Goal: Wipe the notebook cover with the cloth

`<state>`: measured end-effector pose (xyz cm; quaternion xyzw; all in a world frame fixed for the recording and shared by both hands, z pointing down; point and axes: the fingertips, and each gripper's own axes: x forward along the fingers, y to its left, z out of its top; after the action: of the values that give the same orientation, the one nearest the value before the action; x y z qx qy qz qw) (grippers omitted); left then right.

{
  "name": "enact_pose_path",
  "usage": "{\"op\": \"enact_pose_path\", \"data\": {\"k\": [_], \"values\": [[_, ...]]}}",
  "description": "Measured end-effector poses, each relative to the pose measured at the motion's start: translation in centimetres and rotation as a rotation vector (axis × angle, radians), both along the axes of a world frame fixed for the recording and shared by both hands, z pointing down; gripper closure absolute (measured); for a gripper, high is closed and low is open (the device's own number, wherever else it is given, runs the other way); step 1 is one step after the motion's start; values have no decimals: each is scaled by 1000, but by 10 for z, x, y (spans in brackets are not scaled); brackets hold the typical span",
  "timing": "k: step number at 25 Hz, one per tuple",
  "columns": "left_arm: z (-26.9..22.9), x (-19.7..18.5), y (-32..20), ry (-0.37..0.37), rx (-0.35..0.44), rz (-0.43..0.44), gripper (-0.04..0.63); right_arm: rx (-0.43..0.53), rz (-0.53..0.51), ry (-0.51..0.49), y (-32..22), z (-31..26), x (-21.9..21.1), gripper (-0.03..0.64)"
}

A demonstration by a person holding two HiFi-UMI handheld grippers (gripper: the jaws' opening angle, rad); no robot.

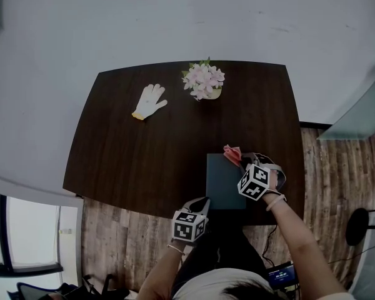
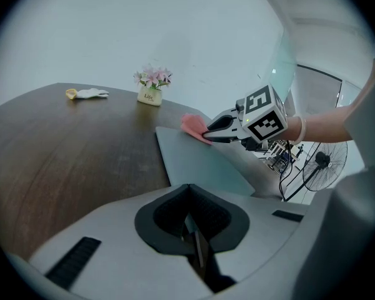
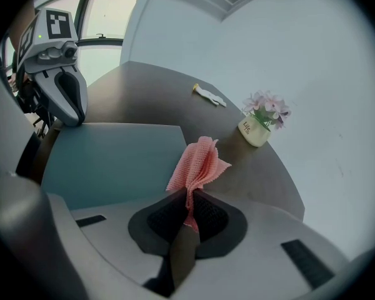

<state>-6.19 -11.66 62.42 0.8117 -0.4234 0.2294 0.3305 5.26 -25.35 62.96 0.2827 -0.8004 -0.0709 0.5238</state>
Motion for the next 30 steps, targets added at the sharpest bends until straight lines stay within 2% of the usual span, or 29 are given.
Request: {"op": "enact_pose_path", "data": {"k": [14, 24, 30], "values": [[0, 1, 0, 3, -5, -2, 577, -6, 123, -16, -4, 4, 36, 586], [-1, 2, 3, 4, 3, 13, 577, 43, 248, -213, 7, -36, 43, 584], [-1, 0, 4, 5, -2, 15, 577, 63, 210, -295, 17, -61, 12, 583]]}}
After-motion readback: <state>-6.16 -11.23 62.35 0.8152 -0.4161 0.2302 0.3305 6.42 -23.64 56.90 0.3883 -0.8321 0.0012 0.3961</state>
